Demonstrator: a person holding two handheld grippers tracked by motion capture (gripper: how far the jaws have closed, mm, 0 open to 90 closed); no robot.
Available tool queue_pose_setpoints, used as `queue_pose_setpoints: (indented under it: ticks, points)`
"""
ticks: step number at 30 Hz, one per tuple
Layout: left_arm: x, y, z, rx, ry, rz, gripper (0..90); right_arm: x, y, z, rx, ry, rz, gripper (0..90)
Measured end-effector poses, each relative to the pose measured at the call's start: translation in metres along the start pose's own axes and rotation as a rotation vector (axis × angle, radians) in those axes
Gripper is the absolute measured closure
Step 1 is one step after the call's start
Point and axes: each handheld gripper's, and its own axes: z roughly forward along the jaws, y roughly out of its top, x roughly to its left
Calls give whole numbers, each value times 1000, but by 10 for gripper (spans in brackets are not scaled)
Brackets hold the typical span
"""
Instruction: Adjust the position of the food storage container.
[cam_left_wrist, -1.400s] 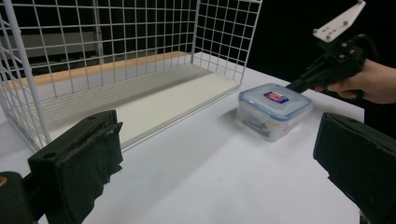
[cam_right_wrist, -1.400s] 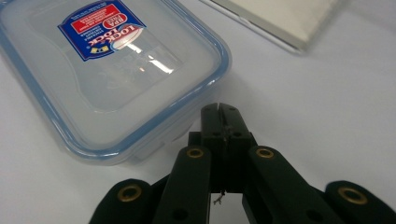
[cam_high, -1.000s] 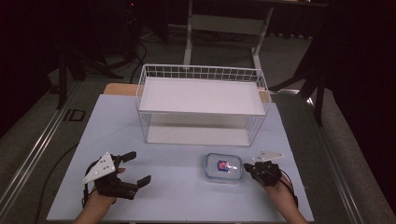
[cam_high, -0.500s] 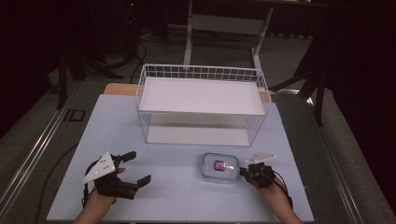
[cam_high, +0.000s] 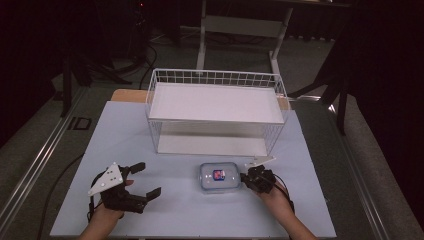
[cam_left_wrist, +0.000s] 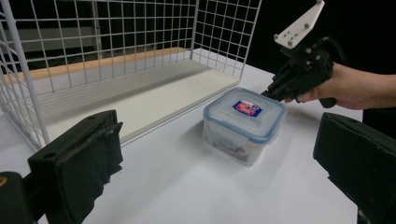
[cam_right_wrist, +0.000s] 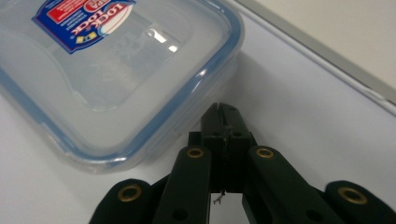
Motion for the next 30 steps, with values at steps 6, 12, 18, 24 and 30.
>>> queue_pose_setpoints:
  ticks: [6,12,18,24,30]
  points:
    - [-1,0,0,2,-2,1,18,8,0,-2,13,-4,-25,900]
    - [-1,0,1,5,-1,4,18,13,-8,-7,14,30,-4,900]
    - [-2,0,2,8,-3,4,18,20,-3,-4,15,39,-23,900]
    - [-2,0,1,9,-4,4,18,27,3,2,10,48,-50,900]
    - [-2,-1,1,11,-5,6,18,33,10,7,12,66,-59,900]
